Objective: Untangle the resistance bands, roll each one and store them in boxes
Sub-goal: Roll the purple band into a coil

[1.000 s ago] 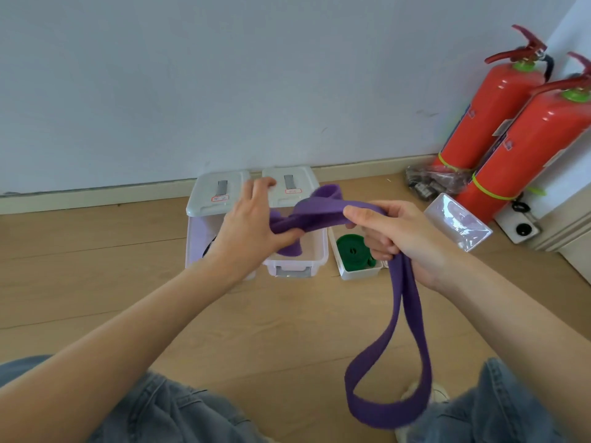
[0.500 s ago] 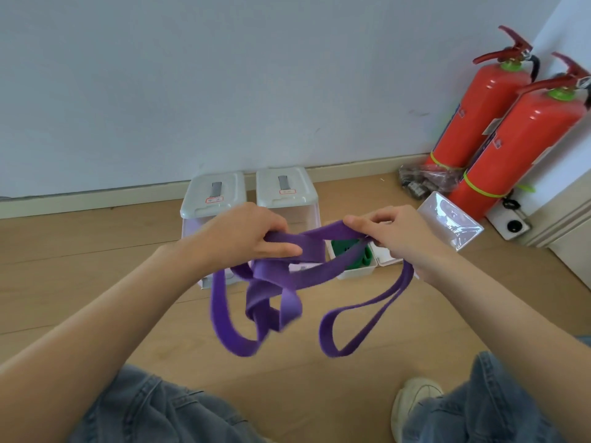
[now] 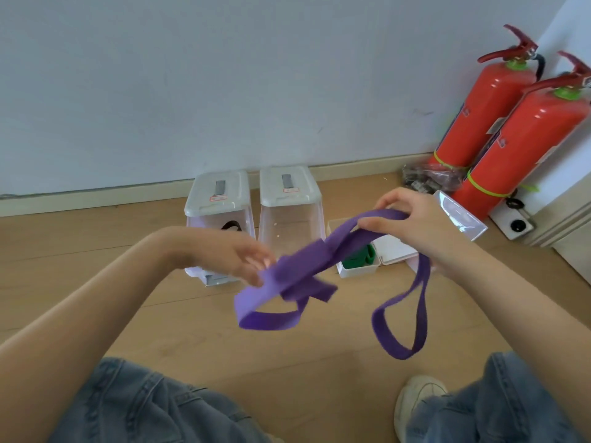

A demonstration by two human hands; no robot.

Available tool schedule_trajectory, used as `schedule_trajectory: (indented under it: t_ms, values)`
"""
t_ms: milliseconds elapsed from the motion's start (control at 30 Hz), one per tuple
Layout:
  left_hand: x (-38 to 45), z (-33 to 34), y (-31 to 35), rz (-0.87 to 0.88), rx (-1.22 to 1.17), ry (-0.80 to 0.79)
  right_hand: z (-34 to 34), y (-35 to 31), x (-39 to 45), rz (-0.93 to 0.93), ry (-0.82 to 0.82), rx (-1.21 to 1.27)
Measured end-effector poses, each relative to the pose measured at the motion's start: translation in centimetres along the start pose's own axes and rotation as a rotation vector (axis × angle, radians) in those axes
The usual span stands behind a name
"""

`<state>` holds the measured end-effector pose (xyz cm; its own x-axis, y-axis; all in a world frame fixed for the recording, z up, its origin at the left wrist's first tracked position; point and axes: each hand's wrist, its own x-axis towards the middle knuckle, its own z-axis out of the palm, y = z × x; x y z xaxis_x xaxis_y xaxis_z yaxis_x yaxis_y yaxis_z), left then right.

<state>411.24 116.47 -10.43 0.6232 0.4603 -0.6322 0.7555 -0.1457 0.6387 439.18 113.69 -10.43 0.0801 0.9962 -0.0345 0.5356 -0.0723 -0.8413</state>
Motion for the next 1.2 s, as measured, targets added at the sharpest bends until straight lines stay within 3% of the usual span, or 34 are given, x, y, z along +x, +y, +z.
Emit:
schedule_trajectory:
  t_ms: [67,133,200,267,333,433,533,633,700,800,900,1033,1133,1200]
  values:
    - [1.2,0.3,-1.2,-0.123,0.187,-0.025,0.1,-1.3,-0.4,-0.046,-0.088,0.042]
    - [1.7,0.2,-1.3,-0.141,0.243,0.137,0.2,-2.3,-1.1,-0.091,-0.21,0.096]
    - [2.1,0.5,-0.4,0.031,0.029,0.213,0.7,-3.1,-1.8,-0.132,-0.326,0.14]
    - [2.8,1.9,1.9,0.241,-0.219,0.123,1.2,-3.8,-2.3,-0.196,-0.39,0.219]
    - [4.5,4.0,3.1,0.315,-0.29,0.097,1.1,-4.1,-2.4,-0.243,-0.383,0.335]
    - [5.8,5.3,3.0,0.247,-0.193,0.234,0.2,-3.8,-2.0,-0.208,-0.28,0.503]
    - [5.1,3.9,2.1,0.183,-0.154,0.389,-1.0,-2.9,-1.4,-0.14,-0.219,0.308]
    - [3.3,1.9,2.8,0.305,-0.399,0.588,-2.3,-1.9,-0.9,-0.017,-0.415,-0.087]
    - [2.5,1.7,4.2,0.403,-0.35,0.544,-1.5,-1.7,-1.2,0.012,-0.533,-0.117]
    - [2.9,2.9,5.6,0.397,-0.126,0.403,1.3,-1.9,-1.7,-0.177,-0.57,-0.248]
    - [4.1,3.4,4.5,0.305,0.07,0.46,1.9,-2.5,-1.7,-0.291,-0.482,-0.389]
    - [5.2,3.9,0.5,0.217,0.372,0.569,0.5,-2.7,-1.3,-0.183,-0.294,0.073]
    - [5.0,3.8,-3.2,-0.013,0.432,0.508,-1.0,-2.6,-0.7,-0.099,-0.113,0.45]
    - [4.8,3.4,-4.3,-0.093,0.432,0.434,-1.4,-2.5,-0.7,-0.107,-0.101,0.401]
